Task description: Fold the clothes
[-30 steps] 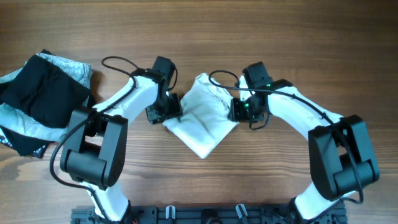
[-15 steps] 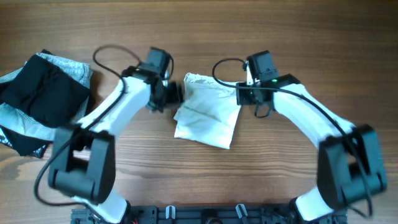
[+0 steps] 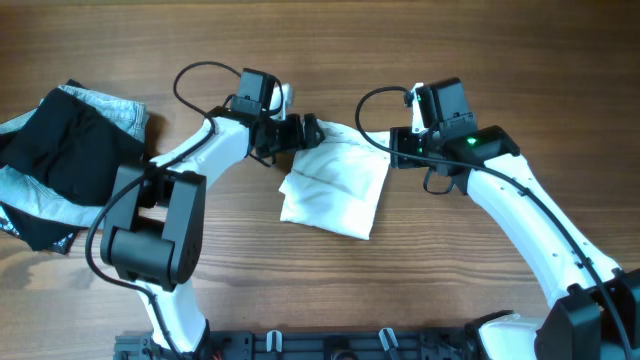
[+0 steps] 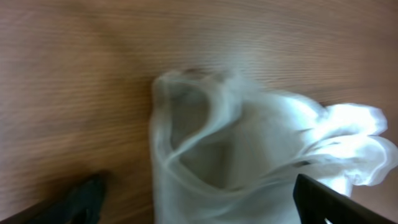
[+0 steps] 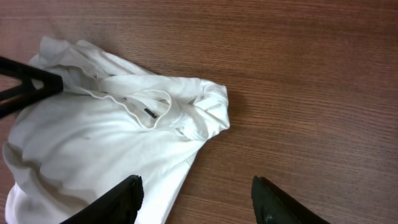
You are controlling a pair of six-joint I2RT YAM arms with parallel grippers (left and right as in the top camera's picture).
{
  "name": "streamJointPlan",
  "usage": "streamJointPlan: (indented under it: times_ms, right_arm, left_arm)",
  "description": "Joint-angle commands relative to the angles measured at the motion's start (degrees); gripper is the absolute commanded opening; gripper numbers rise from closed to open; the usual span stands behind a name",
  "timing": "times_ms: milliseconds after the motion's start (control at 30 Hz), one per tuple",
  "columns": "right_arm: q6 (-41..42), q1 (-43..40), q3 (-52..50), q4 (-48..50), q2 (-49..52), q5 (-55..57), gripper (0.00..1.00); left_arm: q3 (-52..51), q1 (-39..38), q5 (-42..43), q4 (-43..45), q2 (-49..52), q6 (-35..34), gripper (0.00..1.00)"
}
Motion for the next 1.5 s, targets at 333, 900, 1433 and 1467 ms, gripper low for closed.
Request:
streamJointPlan:
  times_ms: [333,900,1433,1467]
  right_arm:
    - [0.9,-0.2,0.9,-2.4,-0.3,1.0,0.62]
    - [0.9,-0.2,0.9,-2.4,-0.3,1.2,0.62]
    - [0.9,-0.2,0.9,-2.3,-0.3,1.2,0.62]
    - [0.9,-0.2,0.9,-2.3,-0.3,1.2,0.63]
  left_arm:
    - [1.3,-4.1,6.1,4.8,7.5,0.9,0.04]
    - [2.7,26.3,-19.5,-8.0,-22.5,1.1,0.04]
    - [2.7,51.3,-19.5,-2.6,-26.1,0.8,0.04]
    - [2.7,52.4,-19.5,-2.2,-26.1,0.8,0.04]
